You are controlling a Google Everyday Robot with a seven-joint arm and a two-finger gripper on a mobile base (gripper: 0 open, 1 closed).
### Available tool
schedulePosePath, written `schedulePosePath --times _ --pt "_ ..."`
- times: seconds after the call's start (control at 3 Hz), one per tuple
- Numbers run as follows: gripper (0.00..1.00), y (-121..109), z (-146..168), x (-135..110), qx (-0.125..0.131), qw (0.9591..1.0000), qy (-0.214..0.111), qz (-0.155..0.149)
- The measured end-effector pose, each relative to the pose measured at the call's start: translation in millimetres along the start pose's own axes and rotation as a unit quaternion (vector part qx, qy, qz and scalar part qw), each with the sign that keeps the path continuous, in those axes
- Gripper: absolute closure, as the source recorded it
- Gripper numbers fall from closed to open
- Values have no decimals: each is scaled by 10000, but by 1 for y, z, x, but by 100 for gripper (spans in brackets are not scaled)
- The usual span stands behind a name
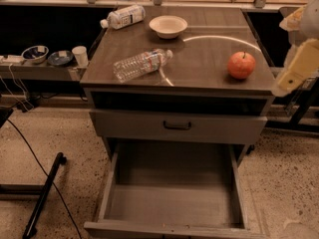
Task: Place apple into middle drawer
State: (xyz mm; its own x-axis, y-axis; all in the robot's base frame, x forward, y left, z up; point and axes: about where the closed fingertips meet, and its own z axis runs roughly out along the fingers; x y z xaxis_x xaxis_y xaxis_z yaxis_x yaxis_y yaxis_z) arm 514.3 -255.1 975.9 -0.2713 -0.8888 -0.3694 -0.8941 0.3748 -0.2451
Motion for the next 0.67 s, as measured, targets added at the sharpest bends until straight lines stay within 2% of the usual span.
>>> schedulePosePath --times 0.33,0.67 --pt "0 -48 28 -1 -190 9965 -689 437" --pt "0 -89 62 -2 -293 9903 -1026 892"
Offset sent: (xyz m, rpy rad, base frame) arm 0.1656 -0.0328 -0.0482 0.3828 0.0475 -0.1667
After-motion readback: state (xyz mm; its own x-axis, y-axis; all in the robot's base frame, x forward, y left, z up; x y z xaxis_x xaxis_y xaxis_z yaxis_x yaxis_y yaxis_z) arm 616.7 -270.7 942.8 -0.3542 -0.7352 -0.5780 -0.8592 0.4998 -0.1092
